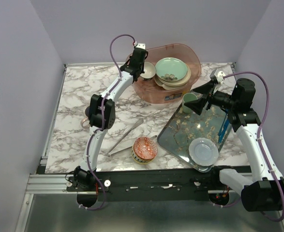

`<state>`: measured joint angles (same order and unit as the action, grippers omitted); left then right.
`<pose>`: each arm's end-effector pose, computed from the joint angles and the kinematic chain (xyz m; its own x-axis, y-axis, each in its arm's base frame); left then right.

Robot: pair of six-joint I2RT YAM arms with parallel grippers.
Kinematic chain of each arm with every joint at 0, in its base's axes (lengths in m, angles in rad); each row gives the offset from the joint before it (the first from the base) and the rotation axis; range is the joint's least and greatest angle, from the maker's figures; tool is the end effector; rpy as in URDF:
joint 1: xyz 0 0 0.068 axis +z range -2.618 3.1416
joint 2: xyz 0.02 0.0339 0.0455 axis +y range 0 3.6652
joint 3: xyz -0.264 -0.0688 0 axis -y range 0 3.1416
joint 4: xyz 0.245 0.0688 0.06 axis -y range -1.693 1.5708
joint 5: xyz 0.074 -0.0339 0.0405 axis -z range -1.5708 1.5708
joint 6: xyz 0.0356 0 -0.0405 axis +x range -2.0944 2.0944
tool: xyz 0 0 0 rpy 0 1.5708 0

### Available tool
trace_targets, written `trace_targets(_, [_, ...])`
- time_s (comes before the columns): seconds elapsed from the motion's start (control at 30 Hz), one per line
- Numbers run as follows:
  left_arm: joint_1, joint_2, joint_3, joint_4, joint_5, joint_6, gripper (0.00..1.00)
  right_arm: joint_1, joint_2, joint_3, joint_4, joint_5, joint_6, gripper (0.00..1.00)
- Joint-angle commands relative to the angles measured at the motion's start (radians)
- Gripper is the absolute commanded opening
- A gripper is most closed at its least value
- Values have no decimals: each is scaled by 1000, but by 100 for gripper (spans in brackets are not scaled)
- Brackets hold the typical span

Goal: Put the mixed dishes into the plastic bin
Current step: Place the bowl in the plastic bin.

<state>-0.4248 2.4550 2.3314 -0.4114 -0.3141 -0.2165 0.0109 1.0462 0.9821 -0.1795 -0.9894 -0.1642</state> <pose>0.5216 -0.2239 0.2552 -0.4859 -0.0045 -0.8740 0.0465 0.9984 -0.0310 0.2266 0.0322 0.3636 -0.1044 -0.0909 -0.9904 -0.8454 0.5326 0.0402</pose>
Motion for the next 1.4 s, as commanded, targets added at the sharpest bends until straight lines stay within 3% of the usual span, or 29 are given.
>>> trace_targets(0.0, [11, 24, 34, 74, -20, 20, 0, -28, -6, -8, 11, -25, 3, 100])
trace_targets(0.87, [12, 76, 16, 106, -16, 58, 6, -42, -20, -3, 9, -34, 9, 100])
trace_targets(1.37, [18, 70, 9, 105, -23, 62, 22, -49, -25, -2, 11, -40, 14, 100])
